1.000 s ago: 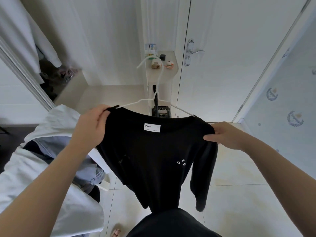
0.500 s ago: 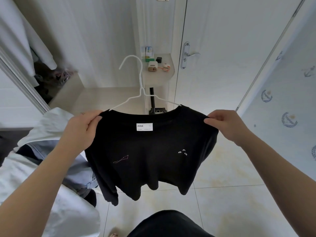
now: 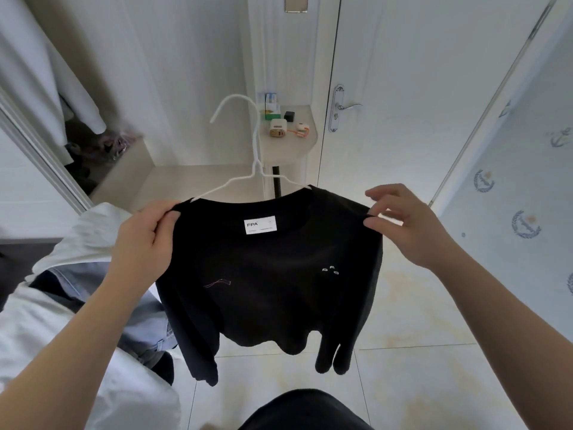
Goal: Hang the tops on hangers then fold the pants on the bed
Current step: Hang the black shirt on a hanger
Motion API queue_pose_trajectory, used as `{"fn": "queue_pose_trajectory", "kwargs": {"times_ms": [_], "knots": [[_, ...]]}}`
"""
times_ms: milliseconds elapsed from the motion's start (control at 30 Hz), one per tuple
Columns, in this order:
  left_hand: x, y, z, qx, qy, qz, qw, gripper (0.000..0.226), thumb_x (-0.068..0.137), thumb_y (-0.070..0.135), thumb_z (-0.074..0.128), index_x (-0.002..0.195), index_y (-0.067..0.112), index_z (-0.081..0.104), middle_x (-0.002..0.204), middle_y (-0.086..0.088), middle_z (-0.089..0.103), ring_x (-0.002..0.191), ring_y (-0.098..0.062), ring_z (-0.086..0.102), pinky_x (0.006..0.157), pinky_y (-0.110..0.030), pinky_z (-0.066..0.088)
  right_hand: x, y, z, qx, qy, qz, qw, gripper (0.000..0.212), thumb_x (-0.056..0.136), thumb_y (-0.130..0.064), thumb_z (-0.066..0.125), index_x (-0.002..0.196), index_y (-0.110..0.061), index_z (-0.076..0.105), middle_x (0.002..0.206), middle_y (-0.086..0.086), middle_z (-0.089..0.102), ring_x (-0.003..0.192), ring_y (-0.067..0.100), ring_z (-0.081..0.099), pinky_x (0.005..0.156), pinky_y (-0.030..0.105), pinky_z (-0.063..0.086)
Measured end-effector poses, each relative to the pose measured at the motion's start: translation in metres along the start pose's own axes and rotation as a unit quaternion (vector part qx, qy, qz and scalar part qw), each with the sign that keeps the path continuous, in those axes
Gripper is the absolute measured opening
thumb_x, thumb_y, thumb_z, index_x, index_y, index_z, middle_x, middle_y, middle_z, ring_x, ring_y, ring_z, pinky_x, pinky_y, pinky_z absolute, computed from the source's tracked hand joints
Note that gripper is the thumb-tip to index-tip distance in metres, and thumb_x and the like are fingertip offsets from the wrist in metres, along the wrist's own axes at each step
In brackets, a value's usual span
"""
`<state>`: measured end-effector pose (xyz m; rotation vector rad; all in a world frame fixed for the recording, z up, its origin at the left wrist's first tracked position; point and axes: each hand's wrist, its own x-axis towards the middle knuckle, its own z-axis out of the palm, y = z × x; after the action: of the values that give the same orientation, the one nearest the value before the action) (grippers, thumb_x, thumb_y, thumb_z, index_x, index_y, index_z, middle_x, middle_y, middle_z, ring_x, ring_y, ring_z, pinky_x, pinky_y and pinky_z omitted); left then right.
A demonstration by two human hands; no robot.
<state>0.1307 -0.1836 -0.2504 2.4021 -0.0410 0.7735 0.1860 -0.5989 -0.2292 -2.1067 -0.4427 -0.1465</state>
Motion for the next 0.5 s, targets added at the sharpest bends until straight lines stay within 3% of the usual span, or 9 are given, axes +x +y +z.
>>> {"fn": "queue_pose_trajectory", "kwargs": {"times_ms": [133,200,300,367,433,500], "knots": [[0.004,0.004,0.004,-0.034,0.004,-0.009,0.999,0.024,0.1,0.016,0.049,0.114,0.018,0.069,0.095,0.018,0.067,0.096,-0.016,0.06,0.087,-0.024,0.041,-0.005,0.006,-0.004,0.068,-0.011,0.059,0.996,0.019,0.087,-0.015,0.076,0.09,-0.024,0.059,0.096,-0.003,0.071,0.088,0.023,0.068,0.085,0.042,0.05],[0.008,0.004,0.004,-0.037,-0.002,0.0,0.999,0.023,0.1,0.017,0.049,0.112,0.022,0.068,0.093,0.027,0.066,0.093,-0.009,0.058,0.085,-0.011,0.04,-0.003,0.006,-0.009,0.051,-0.027,0.053,0.997,0.023,0.09,-0.016,0.073,0.101,-0.03,0.058,0.082,-0.002,0.068,0.077,0.023,0.064,0.079,0.041,0.048],[0.021,0.005,0.007,-0.043,-0.029,0.011,0.999,0.025,0.1,0.025,0.046,0.111,0.028,0.068,0.096,0.02,0.068,0.094,-0.009,0.06,0.084,-0.003,0.036,0.003,0.0,-0.014,-0.006,-0.054,0.029,0.998,0.022,0.094,-0.014,0.067,0.1,-0.035,0.071,0.085,-0.01,0.072,0.082,0.013,0.068,0.081,0.033,0.052],[0.038,0.001,0.012,-0.04,-0.042,0.023,0.998,0.025,0.1,0.027,0.043,0.106,0.038,0.065,0.096,0.025,0.067,0.093,0.002,0.059,0.084,-0.003,0.036,0.009,-0.009,-0.02,0.001,-0.08,0.038,0.996,0.025,0.094,-0.012,0.066,0.091,-0.035,0.075,0.087,-0.007,0.075,0.084,0.014,0.071,0.083,0.035,0.054],[0.06,-0.003,0.016,-0.014,-0.037,0.047,0.998,0.024,0.1,0.026,0.042,0.102,0.037,0.063,0.095,0.03,0.065,0.09,0.008,0.058,0.085,-0.011,0.041,0.016,-0.019,-0.027,0.054,-0.144,0.059,0.986,0.023,0.093,-0.01,0.067,0.091,-0.03,0.077,0.087,-0.001,0.076,0.08,0.017,0.072,0.075,0.035,0.054],[0.085,-0.01,0.024,0.01,-0.047,0.051,0.998,0.023,0.101,0.021,0.044,0.105,0.031,0.064,0.093,0.016,0.066,0.09,-0.005,0.061,0.087,-0.034,0.049,0.024,-0.029,-0.032,0.115,-0.24,0.085,0.96,0.016,0.091,-0.012,0.067,0.099,-0.021,0.077,0.097,0.006,0.076,0.085,0.02,0.073,0.072,0.032,0.057]]}}
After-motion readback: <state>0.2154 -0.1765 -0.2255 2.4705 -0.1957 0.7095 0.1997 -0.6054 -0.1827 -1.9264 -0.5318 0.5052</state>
